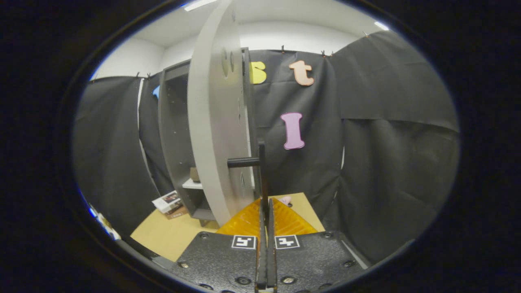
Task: Open the shoe cabinet door, grab the shoes and put them into the shoe cabinet, then close the shoe cabinet door.
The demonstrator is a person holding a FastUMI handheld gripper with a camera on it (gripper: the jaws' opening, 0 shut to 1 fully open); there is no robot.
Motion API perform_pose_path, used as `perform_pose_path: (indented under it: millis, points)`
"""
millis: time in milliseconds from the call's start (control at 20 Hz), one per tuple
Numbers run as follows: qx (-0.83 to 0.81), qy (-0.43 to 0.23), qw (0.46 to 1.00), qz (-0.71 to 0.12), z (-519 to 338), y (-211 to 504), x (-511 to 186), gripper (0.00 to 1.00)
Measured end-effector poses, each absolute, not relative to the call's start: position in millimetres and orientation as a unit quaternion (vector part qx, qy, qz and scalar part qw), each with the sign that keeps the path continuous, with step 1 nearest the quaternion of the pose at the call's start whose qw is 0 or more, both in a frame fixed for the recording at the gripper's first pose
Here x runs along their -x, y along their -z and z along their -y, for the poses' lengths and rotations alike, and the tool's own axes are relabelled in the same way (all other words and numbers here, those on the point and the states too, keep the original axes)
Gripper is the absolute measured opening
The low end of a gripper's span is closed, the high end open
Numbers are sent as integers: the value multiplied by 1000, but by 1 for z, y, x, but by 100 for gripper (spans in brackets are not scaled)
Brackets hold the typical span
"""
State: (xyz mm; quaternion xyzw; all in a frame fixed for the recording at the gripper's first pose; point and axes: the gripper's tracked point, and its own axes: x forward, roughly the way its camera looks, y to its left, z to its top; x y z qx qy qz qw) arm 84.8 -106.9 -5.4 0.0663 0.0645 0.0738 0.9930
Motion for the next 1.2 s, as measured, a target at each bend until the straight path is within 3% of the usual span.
perform_pose_path:
  millis: [400,500,850,900,1200]
  points:
    - [-66,-74,993,-60,110,5,-82,4]
    - [-66,-55,995,-48,117,0,-75,9]
    - [-22,36,999,10,136,-16,-18,96]
    - [-14,48,999,14,133,-16,-9,100]
    - [10,53,998,-10,66,23,17,100]
